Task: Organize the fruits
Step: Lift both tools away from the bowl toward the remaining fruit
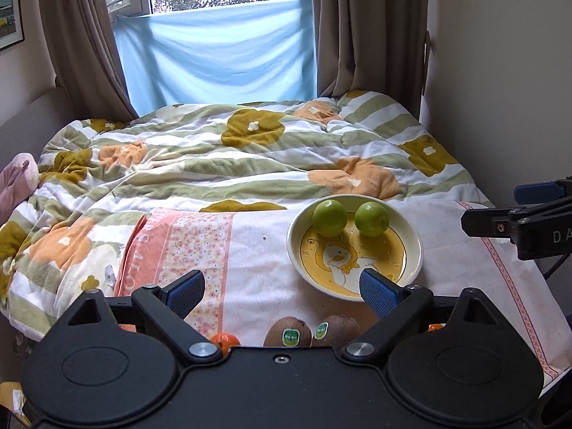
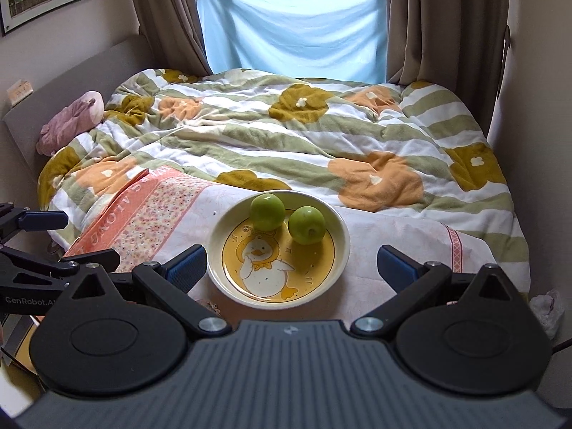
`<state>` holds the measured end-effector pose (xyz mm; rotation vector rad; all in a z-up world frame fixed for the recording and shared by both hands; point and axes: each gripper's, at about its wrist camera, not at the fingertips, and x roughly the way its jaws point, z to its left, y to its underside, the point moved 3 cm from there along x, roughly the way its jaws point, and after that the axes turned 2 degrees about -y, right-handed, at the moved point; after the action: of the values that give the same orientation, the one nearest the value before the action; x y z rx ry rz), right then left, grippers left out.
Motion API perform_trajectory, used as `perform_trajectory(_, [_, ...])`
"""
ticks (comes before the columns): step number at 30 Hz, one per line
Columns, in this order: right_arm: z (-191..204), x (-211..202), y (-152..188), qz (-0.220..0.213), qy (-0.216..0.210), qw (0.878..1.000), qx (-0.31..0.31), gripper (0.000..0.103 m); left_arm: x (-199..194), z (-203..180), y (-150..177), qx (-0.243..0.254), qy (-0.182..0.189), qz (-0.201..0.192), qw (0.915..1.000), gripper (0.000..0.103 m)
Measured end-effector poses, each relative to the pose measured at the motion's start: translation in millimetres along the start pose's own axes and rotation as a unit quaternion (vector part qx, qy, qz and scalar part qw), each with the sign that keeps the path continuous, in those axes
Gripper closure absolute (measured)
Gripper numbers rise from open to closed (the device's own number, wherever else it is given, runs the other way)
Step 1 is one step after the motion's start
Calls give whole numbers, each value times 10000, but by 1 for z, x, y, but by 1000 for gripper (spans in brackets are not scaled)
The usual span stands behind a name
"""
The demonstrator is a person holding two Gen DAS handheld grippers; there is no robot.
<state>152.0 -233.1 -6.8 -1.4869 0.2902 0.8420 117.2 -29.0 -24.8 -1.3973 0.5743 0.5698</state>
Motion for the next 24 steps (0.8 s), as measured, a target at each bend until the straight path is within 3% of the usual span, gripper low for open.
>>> perform_trajectory(11, [19,-21,50,-17,-13,9987,502,0,-21,-7,54,26,23,2,10000,7])
perform_trajectory(24, [47,14,101,275,575,9923,1063,0,29,-5,103,1281,662,241,9893,13])
